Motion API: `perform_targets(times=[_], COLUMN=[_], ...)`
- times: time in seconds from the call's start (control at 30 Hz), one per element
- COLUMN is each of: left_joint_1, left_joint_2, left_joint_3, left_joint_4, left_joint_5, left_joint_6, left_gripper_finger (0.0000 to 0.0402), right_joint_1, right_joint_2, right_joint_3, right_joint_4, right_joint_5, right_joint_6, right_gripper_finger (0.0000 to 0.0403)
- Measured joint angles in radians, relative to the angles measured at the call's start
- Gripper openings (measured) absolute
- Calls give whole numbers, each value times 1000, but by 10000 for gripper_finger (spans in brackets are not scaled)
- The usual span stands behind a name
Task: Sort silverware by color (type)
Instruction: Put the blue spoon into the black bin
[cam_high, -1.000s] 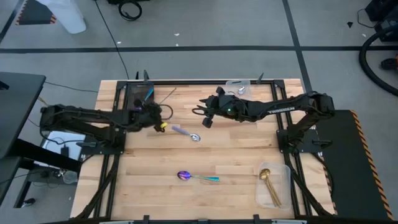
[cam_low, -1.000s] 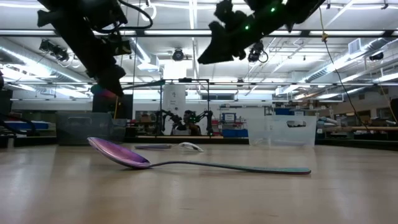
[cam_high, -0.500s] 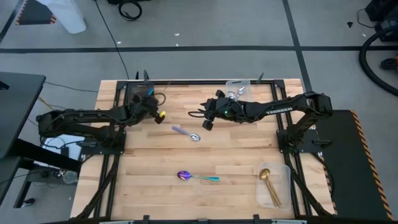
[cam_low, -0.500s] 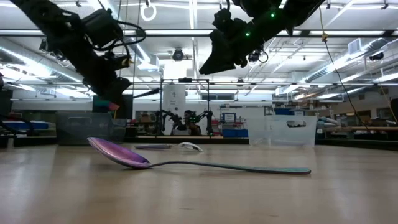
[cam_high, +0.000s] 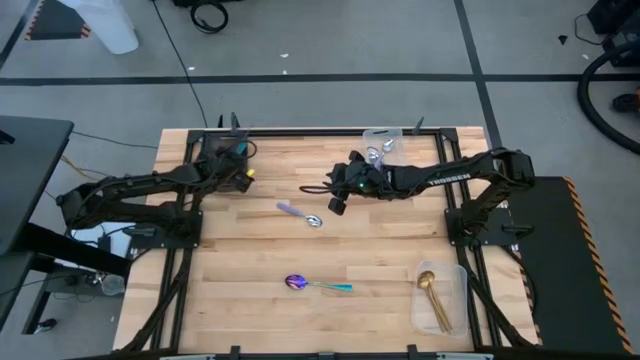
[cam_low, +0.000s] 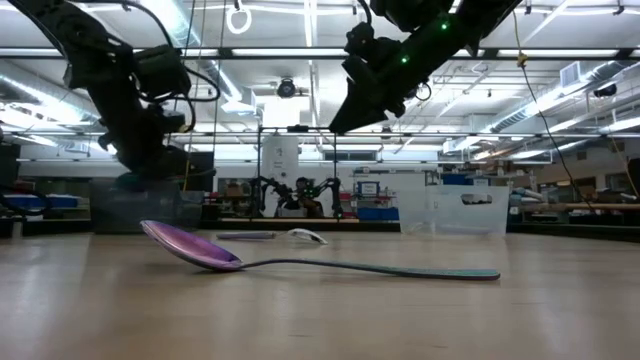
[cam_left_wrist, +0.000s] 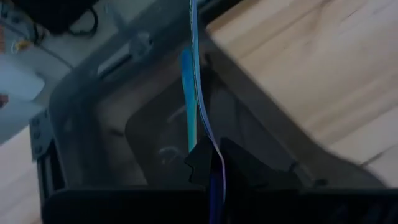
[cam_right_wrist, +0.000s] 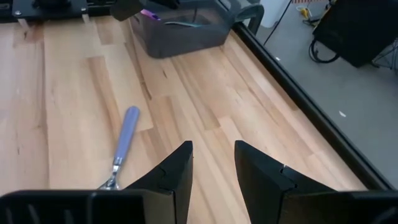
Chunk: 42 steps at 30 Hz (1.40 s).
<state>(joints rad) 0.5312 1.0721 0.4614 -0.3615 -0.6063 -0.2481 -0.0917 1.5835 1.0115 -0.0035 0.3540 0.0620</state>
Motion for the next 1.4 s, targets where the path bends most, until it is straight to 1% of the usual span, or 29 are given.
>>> perform_targets(times=[0.2,0.5,0.7,1.17,1.3,1.4], left_joint_1=[6,26,29,28,22,7], left_joint_2=[0,0,0,-1,1,0], left_joint_3=[0,0,0,-24,-27,-28], left_joint_4=[-91,-178,-200,-194,-184,-178], left_joint_5=[0,-16,-5,31,28,-1], left_joint_6=[-55,-63,-78,-135,-133,-125], left_gripper_finger=[28,28,29,29,29,29], right_joint_1=[15,39,39,39,39,39], right_joint_2=[0,0,0,0,0,0], right_joint_3=[0,0,0,0,0,0], right_joint_4=[-9,-8,-7,-7,-7,-7], right_joint_5=[0,0,1,-5,-5,-7], right_joint_6=[14,18,18,25,25,25], right_gripper_finger=[128,128,128,128,128,128])
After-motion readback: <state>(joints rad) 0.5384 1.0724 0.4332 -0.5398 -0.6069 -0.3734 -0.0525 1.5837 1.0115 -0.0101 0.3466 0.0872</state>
